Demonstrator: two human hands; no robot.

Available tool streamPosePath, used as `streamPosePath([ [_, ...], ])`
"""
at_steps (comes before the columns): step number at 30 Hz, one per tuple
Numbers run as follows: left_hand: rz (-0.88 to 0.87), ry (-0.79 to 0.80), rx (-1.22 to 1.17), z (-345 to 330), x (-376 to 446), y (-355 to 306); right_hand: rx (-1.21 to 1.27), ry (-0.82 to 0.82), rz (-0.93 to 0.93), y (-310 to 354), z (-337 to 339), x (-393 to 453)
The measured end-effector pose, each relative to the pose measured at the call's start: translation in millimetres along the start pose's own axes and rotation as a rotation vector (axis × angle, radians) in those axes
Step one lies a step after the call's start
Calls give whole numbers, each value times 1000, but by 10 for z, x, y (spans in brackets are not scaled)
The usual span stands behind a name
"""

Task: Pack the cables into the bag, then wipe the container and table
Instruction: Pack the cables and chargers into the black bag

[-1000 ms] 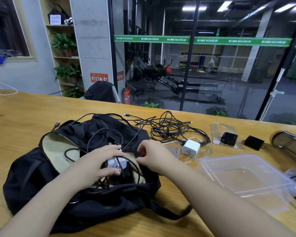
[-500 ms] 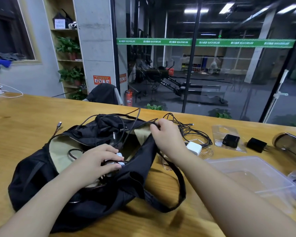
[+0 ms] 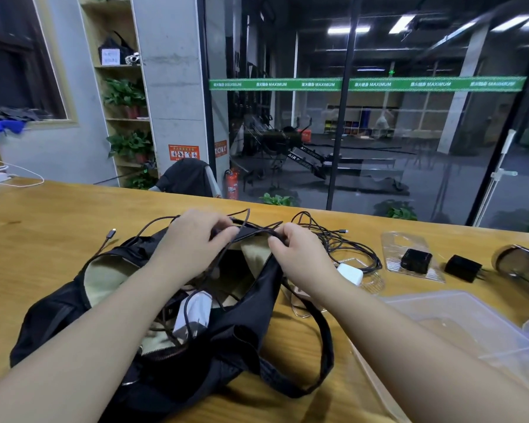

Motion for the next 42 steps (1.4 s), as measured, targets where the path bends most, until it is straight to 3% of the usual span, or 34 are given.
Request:
streamPosePath([
  [4,139,336,238,-278,253,-115,-35,20,-3,-17,6,61],
  [7,224,341,92,-351,210,-55,-25,52,-27,-78,4,72],
  [10,228,405,108,-268,84,-25,-27,72,-9,-101,1,70],
  [13,192,216,-14,-128,-29,-58,37,167,-49,-38,-11,74],
  [16,87,36,-207,74,-153,-95,246,279,-282,111,-90,174],
  [20,45,149,-287,162,-362,4,328,165,-332,308,-191,366],
  [23,55,235,-320,215,-476,66,642,102,-413,418,-247,452],
  [25,29,308,-301,251,-524,114,683,60,-429,456,-253,476],
  [27,8,213,-243,295,-492,202,619,55,-392,453,-256,466],
  [29,62,-16,-117,341,-389,341,592,68,-375,446,-236,435],
  [31,272,-136,61,372,-240,523,565,63,-364,406,-214,418],
  [33,480,-80,167,361,-101,730,553,59,-365,380,-198,403],
  [36,609,81,255,256,29,955,535,67,-362,366,-178,385],
  [38,574,122,261,190,47,1029,535,73,-354,357,-175,376],
  [42,526,-2,178,164,-17,1056,579,87,-369,335,-161,362],
])
Point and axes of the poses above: each hand's wrist, its own x-axis towards the middle knuckle, its own z-axis out of the back of the hand, y = z × x, the point moved 1 cm from there along x, towards the middle knuckle, and after that the axes turned 8 degrees about -y, right-handed, at the moved point
